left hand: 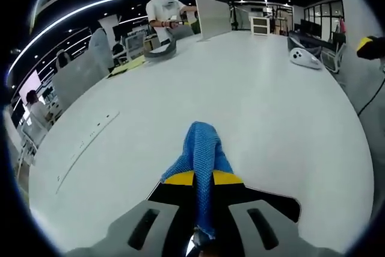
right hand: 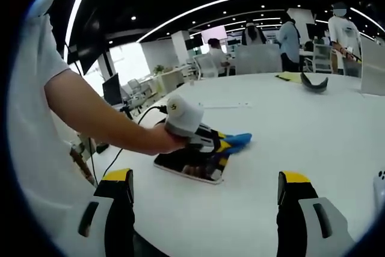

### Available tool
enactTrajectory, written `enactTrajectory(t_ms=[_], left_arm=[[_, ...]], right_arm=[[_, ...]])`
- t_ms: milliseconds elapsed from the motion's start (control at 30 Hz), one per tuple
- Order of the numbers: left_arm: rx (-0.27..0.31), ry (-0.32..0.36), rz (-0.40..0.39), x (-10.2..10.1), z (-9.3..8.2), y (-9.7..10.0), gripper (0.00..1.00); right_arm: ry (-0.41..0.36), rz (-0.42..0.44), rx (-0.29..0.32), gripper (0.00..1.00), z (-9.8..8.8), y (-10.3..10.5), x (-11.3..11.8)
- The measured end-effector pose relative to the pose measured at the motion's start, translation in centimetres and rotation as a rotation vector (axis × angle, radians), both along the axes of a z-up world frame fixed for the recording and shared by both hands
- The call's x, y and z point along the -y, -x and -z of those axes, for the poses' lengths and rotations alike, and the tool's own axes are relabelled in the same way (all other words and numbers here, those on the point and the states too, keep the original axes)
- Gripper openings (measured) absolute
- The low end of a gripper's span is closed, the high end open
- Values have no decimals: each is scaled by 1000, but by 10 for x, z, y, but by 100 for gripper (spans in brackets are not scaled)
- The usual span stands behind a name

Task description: Wipe the mirror surface with the cleaning cloth until all visible marks leave the cleaned area.

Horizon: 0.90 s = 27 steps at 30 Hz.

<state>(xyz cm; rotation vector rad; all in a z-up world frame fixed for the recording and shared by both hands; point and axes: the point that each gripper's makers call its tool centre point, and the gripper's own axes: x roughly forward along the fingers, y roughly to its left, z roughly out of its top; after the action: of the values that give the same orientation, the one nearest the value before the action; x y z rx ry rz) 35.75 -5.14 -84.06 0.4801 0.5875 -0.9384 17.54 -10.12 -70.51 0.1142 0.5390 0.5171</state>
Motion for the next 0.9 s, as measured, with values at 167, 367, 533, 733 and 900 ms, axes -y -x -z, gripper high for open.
enactTrajectory(t_ms=[167, 367, 533, 733, 900], left_arm=[[4, -5, 5, 0, 0, 0, 6], [2, -8, 12, -1, 0, 1, 6], [2, -5, 11, -3, 0, 3, 6], [8, -8, 22, -5, 1, 4, 6], [10, -9, 25, -10, 0, 7, 6]], right_arm=[[-1, 4, 6, 100, -2, -2, 0], [-5, -1, 9, 100, -3, -2, -3], [-9, -5, 12, 100, -3, -4, -5], [-22, -12, 19, 100, -4, -4, -8], [-21, -15, 22, 100, -5, -4, -9]])
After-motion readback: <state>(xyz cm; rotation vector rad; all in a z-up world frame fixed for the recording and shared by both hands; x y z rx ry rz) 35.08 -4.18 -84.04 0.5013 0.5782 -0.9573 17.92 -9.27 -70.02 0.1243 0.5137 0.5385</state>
